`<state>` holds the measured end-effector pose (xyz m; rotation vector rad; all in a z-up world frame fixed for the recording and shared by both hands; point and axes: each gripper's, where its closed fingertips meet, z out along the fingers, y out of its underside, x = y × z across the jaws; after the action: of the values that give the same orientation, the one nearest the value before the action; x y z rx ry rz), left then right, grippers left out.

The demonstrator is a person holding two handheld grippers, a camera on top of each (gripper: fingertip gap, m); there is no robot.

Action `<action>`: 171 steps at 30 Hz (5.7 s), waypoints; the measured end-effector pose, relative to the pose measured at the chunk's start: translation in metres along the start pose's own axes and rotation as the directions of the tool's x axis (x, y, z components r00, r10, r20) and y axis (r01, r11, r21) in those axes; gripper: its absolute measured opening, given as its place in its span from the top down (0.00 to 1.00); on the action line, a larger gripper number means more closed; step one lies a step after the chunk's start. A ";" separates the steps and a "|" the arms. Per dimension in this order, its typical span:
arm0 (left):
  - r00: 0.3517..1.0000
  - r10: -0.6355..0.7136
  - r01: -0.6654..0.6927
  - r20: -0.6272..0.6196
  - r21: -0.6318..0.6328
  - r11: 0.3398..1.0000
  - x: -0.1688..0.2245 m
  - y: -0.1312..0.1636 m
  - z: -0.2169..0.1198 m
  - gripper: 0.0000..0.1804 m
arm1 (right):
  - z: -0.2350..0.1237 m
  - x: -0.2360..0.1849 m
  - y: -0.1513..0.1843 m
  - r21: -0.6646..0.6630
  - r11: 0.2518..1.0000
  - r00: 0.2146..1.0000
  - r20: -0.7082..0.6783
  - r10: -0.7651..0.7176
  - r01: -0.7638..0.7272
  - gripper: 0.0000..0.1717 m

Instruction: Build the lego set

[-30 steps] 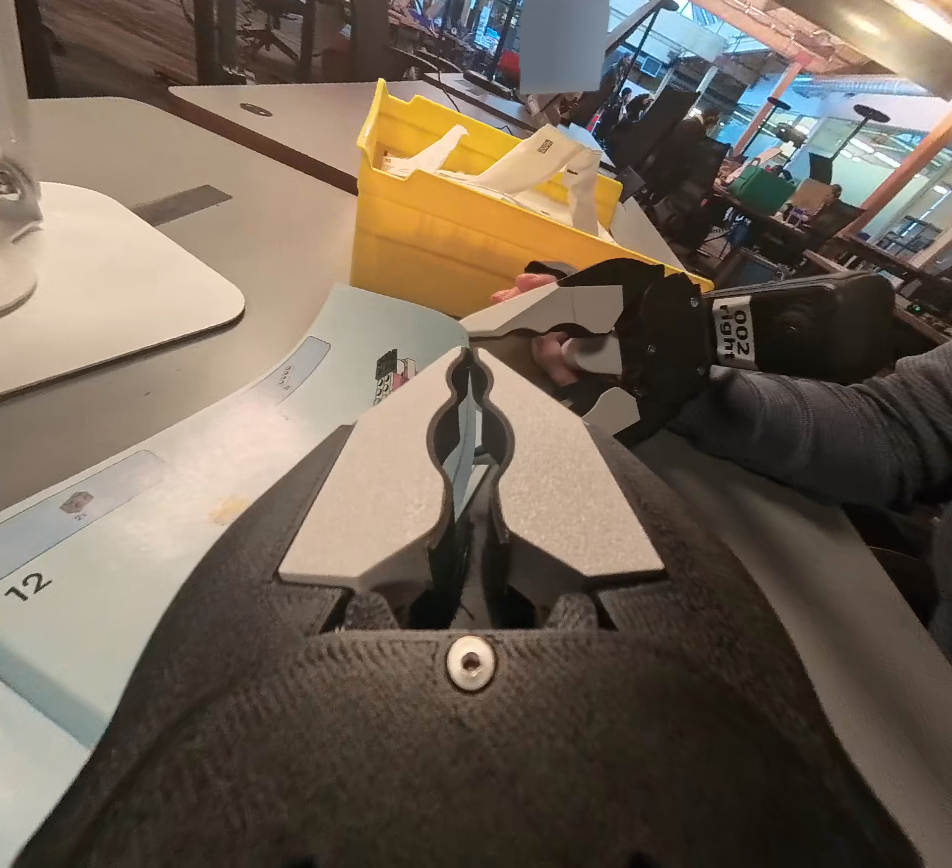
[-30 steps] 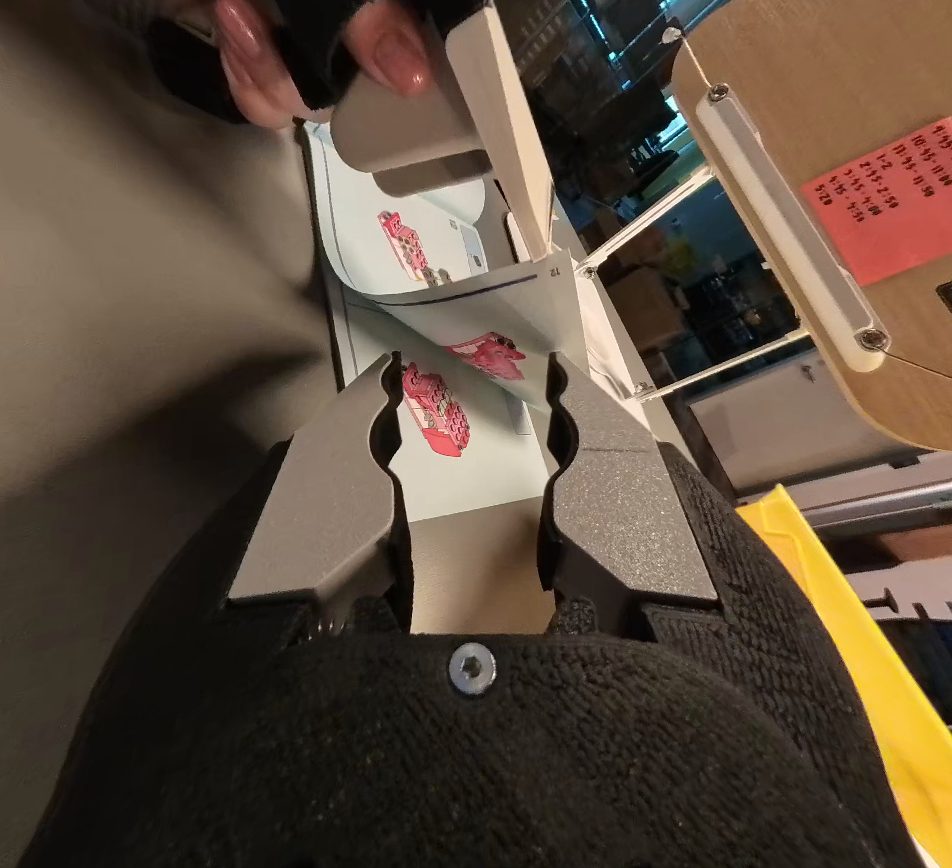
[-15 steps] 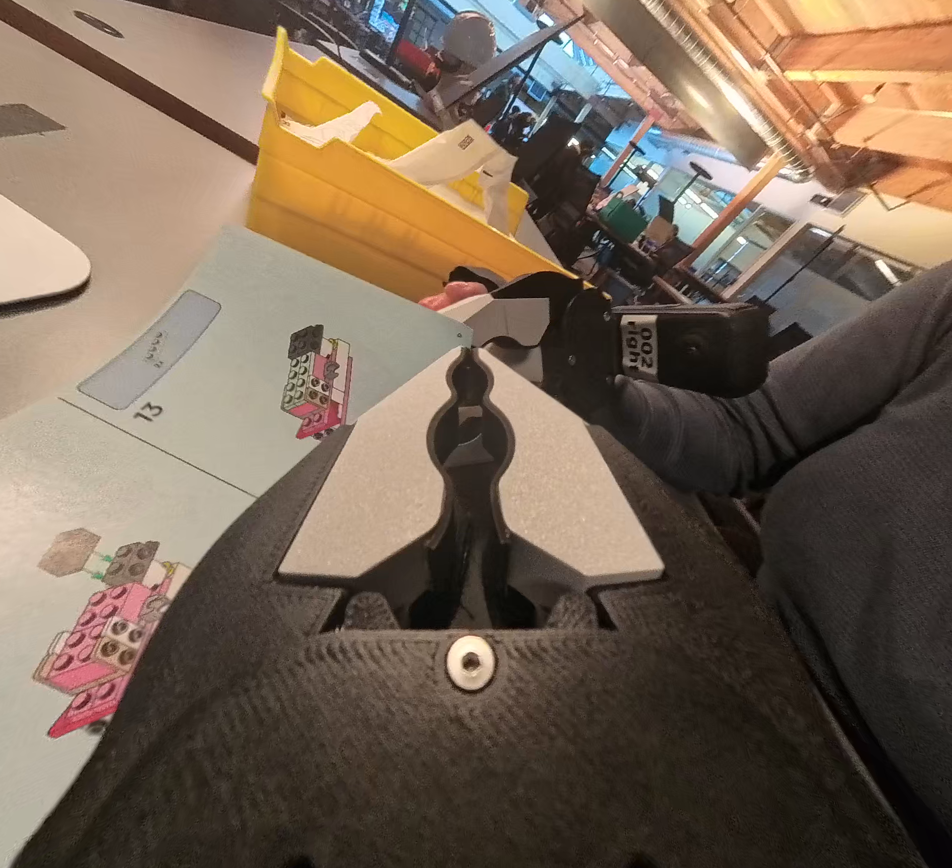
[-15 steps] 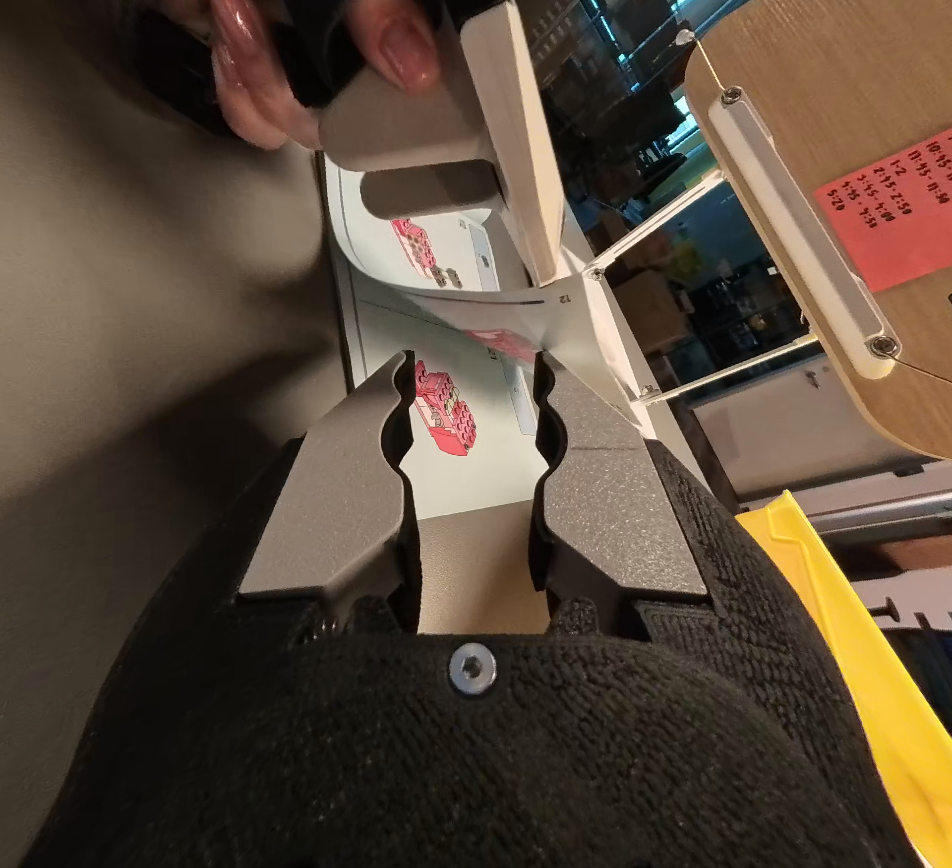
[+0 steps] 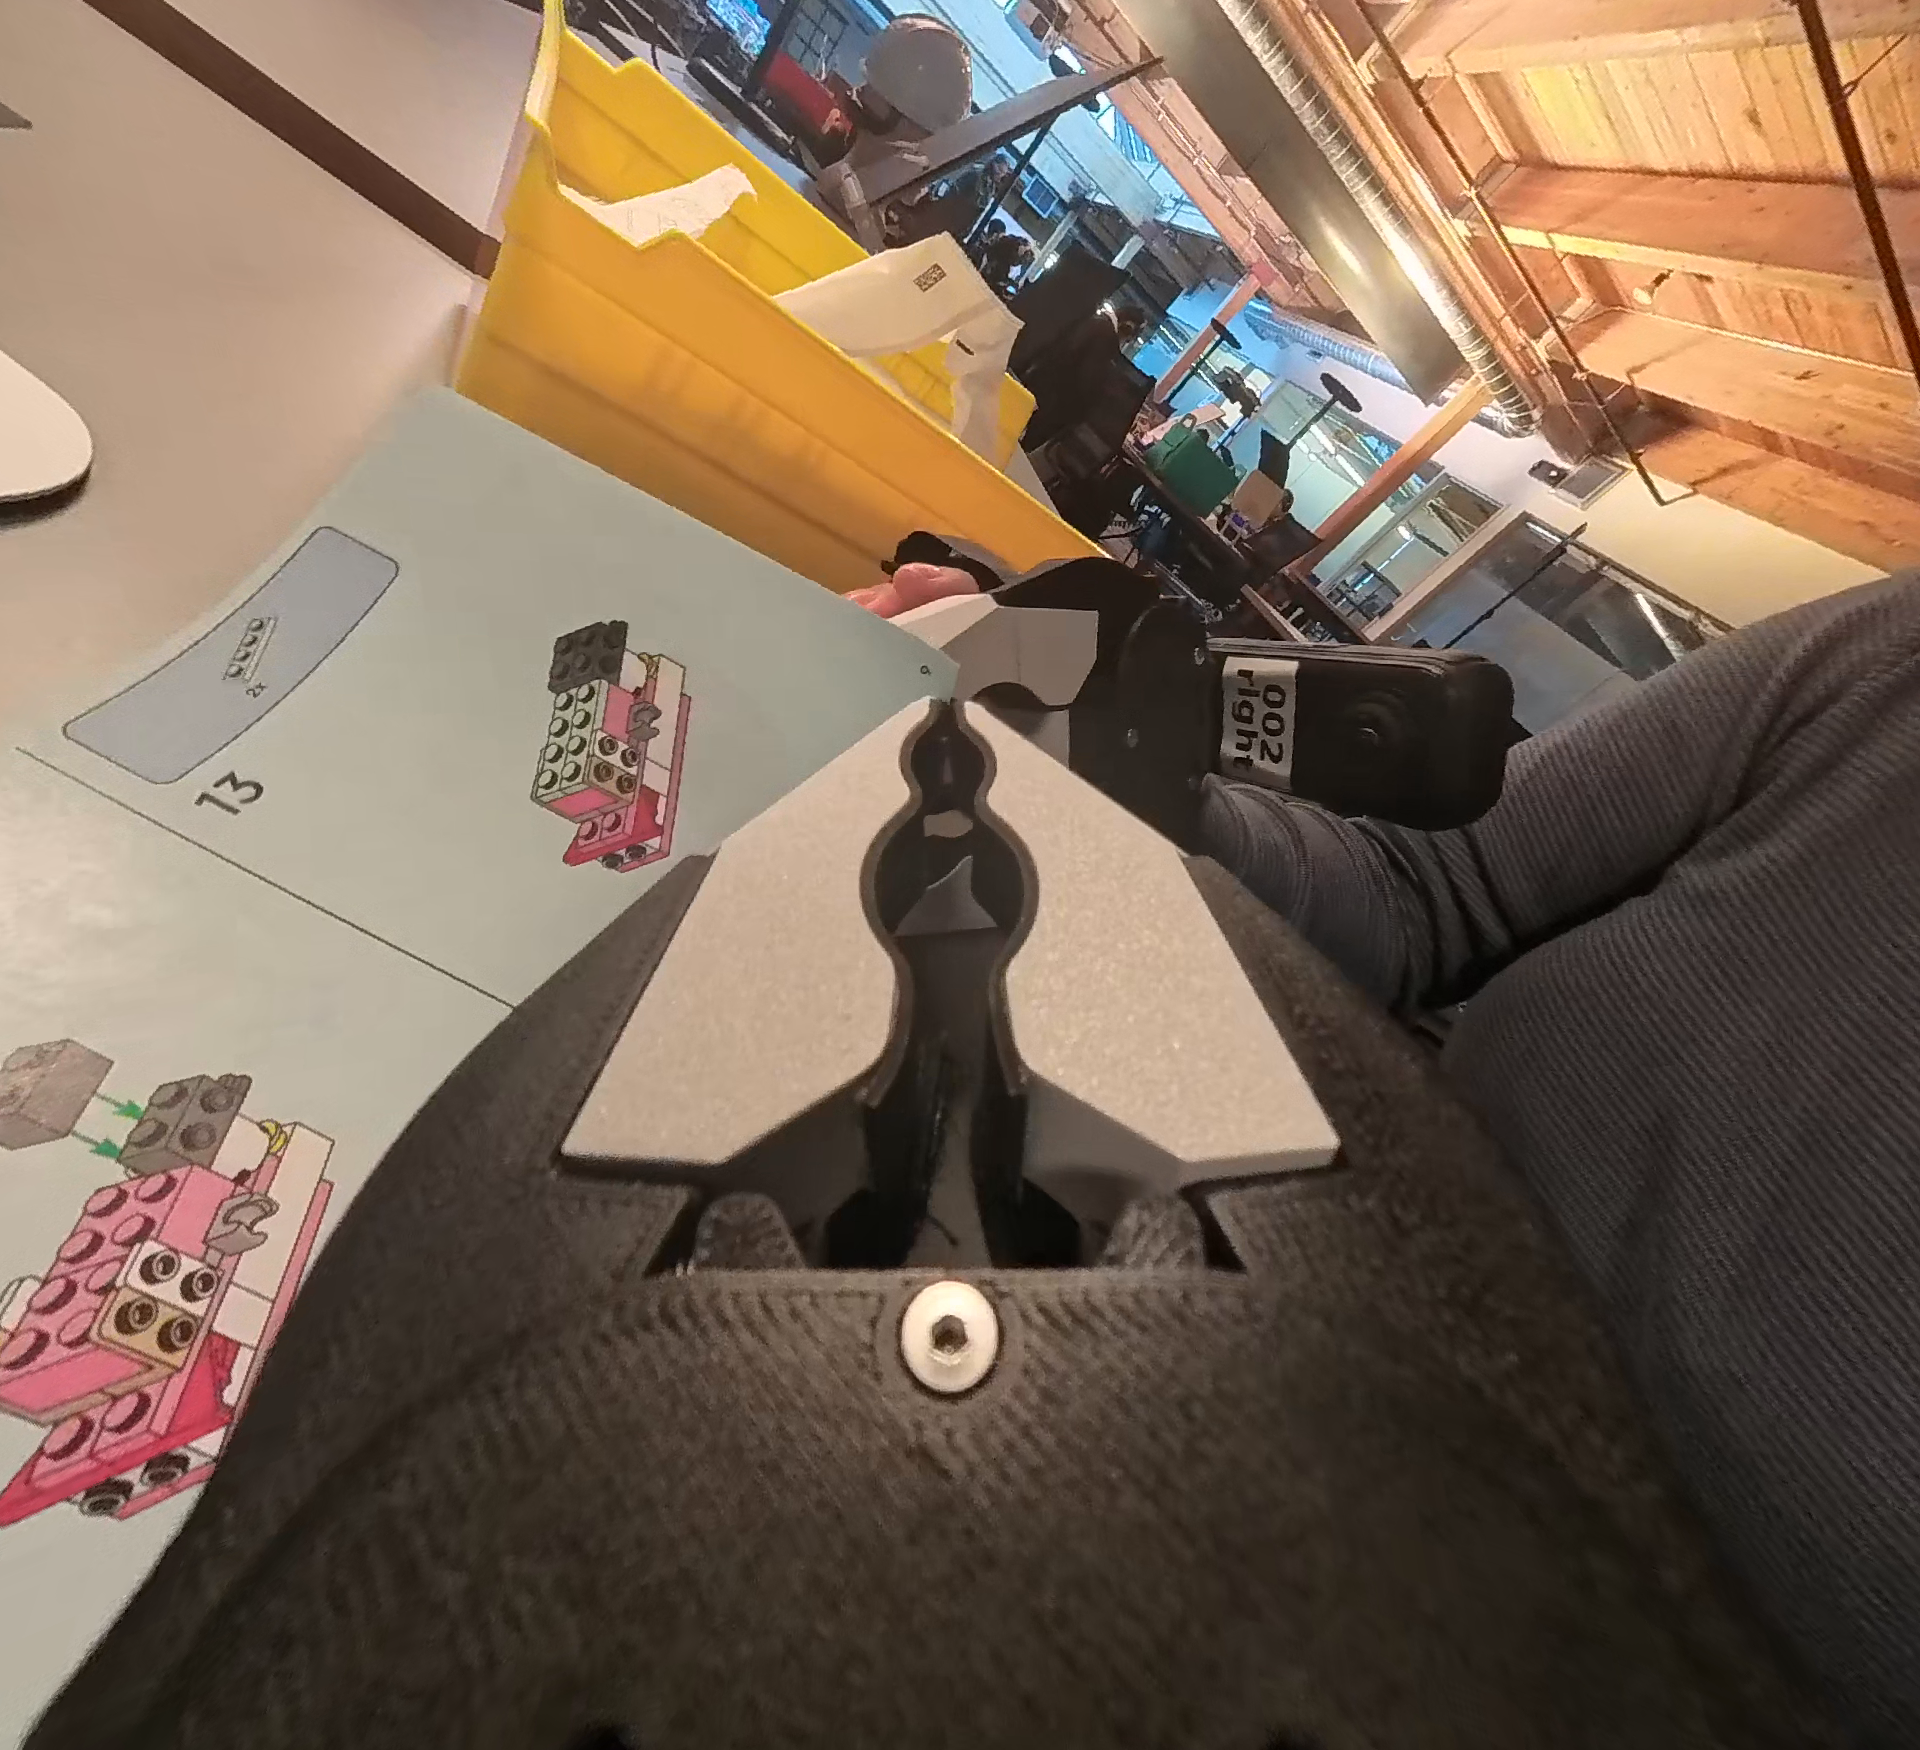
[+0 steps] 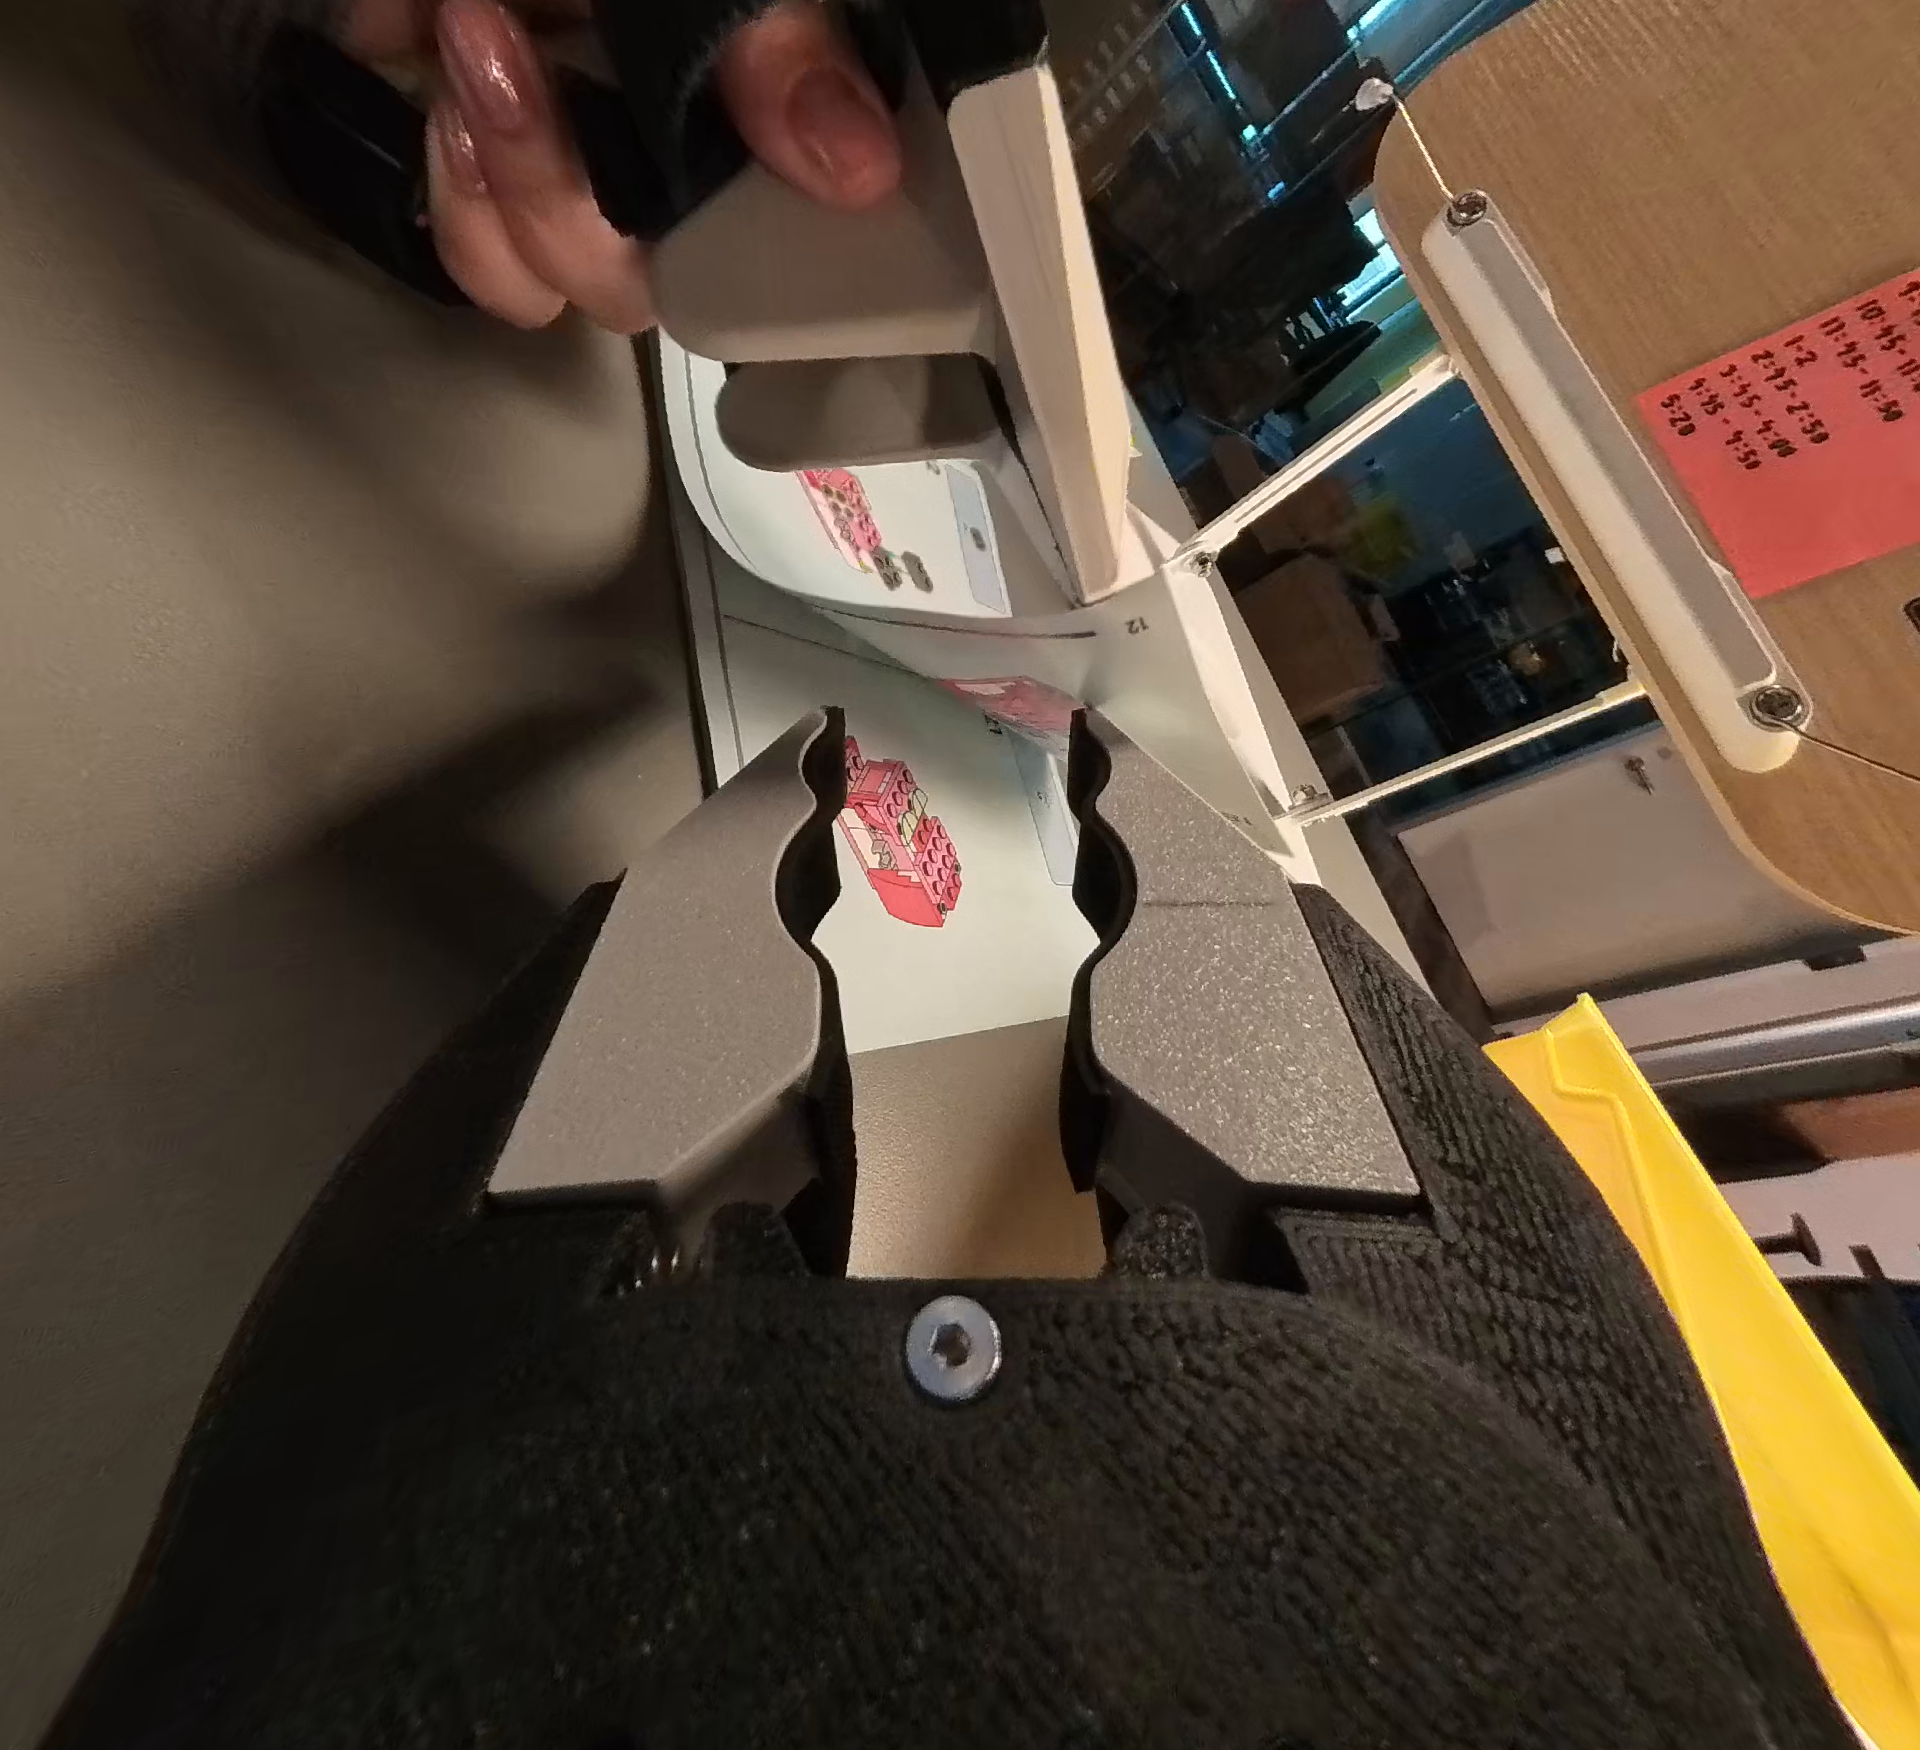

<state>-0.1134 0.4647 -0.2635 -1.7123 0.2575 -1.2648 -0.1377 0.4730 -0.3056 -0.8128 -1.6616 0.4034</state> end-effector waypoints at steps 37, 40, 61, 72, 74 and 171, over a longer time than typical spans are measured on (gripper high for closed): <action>0.807 0.457 -0.420 0.373 -0.182 0.889 -0.028 -0.005 -0.009 1.00 | -0.008 0.015 -0.013 0.070 0.998 0.996 -0.085 -0.003 0.009 0.72; 0.795 0.484 -0.436 0.367 -0.210 0.875 -0.029 -0.002 -0.008 1.00 | -0.009 0.012 -0.018 0.103 0.995 0.998 -0.065 0.012 -0.005 0.68; 0.769 0.523 -0.453 0.367 -0.263 0.852 -0.032 0.006 -0.004 1.00 | -0.008 0.004 -0.019 0.106 0.994 1.000 -0.018 0.004 -0.002 0.68; 0.793 0.493 -0.426 0.359 -0.251 0.869 -0.032 0.007 -0.003 1.00 | -0.008 0.004 -0.019 0.108 0.994 1.000 -0.019 -0.001 0.003 0.69; 0.792 0.489 -0.422 0.365 -0.249 0.871 -0.033 0.007 -0.004 1.00 | -0.009 0.003 -0.020 0.110 0.994 1.000 -0.015 -0.002 0.003 0.70; 0.938 0.347 -0.341 0.013 -0.158 0.927 0.014 0.021 0.011 1.00 | -0.005 -0.005 -0.016 0.096 0.995 0.998 0.044 0.035 -0.039 0.73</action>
<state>-0.0905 0.4513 -0.2713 -1.7279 0.6179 -0.9686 -0.1370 0.4575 -0.2973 -0.7685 -1.6548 0.5263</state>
